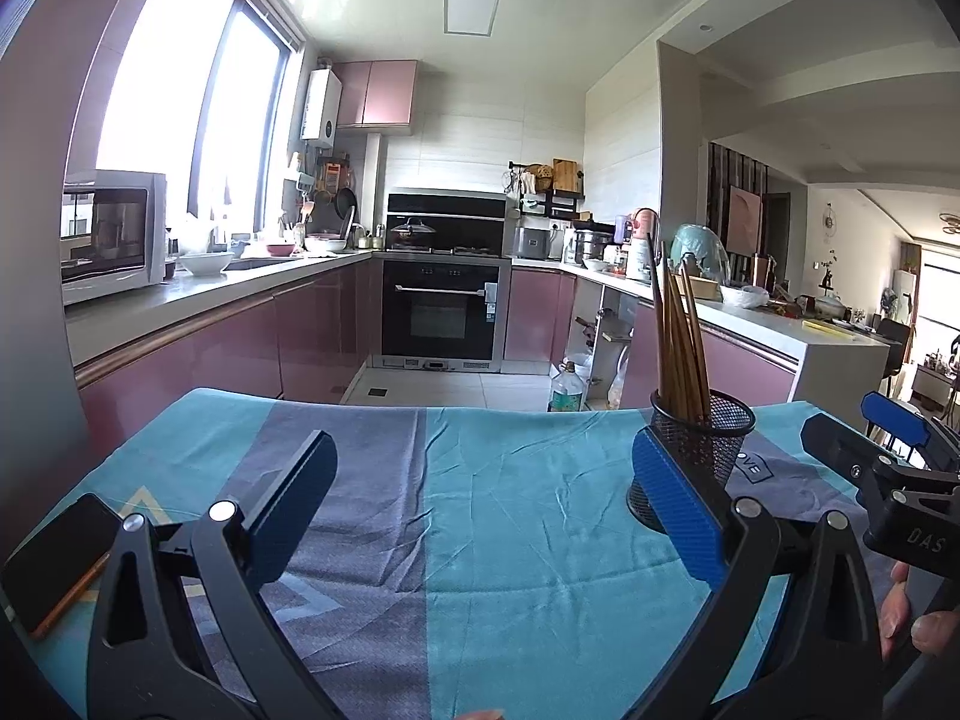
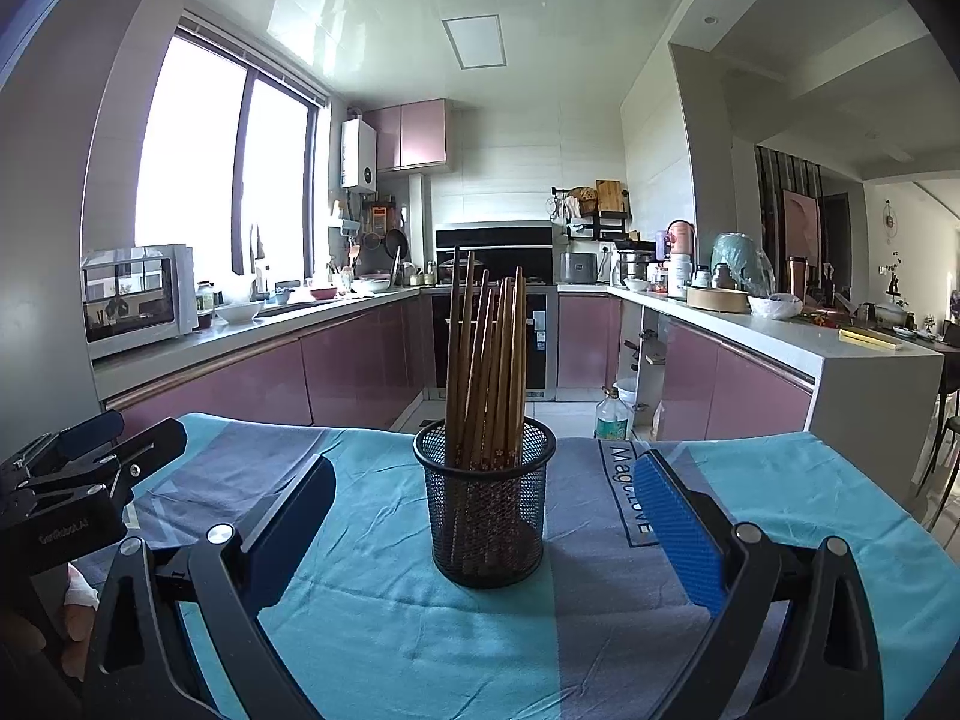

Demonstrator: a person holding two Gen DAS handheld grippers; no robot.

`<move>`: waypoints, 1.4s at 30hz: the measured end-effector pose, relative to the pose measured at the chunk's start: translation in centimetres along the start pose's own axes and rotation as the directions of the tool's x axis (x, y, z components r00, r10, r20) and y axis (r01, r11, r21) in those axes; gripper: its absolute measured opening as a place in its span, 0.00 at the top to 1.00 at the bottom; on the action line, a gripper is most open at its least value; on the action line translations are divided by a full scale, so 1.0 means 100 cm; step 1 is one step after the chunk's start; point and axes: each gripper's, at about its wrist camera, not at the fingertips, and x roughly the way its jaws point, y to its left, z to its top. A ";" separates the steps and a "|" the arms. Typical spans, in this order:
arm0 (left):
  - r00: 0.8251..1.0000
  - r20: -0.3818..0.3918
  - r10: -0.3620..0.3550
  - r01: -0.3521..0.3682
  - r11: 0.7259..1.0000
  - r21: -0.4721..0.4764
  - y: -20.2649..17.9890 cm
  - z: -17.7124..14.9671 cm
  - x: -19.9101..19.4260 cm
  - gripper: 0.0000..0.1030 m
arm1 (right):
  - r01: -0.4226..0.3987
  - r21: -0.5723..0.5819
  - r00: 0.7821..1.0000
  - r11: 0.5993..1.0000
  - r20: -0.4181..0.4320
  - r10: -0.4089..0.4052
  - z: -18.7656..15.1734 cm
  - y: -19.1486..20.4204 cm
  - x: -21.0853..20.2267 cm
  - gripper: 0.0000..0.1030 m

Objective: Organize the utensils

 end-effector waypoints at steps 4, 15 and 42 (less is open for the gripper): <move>1.000 0.007 0.001 -0.001 1.000 0.003 -0.001 -0.001 -0.001 0.06 | -0.001 0.003 1.000 1.000 0.002 0.001 0.000 0.000 -0.001 0.06; 1.000 0.008 -0.002 0.002 1.000 0.002 -0.002 -0.002 -0.003 0.06 | 0.006 -0.001 1.000 1.000 0.019 -0.006 0.002 -0.001 -0.004 0.06; 1.000 0.000 0.001 -0.001 1.000 -0.008 -0.005 -0.005 0.002 0.06 | 0.017 -0.005 0.999 1.000 0.044 -0.017 0.000 0.001 -0.009 0.06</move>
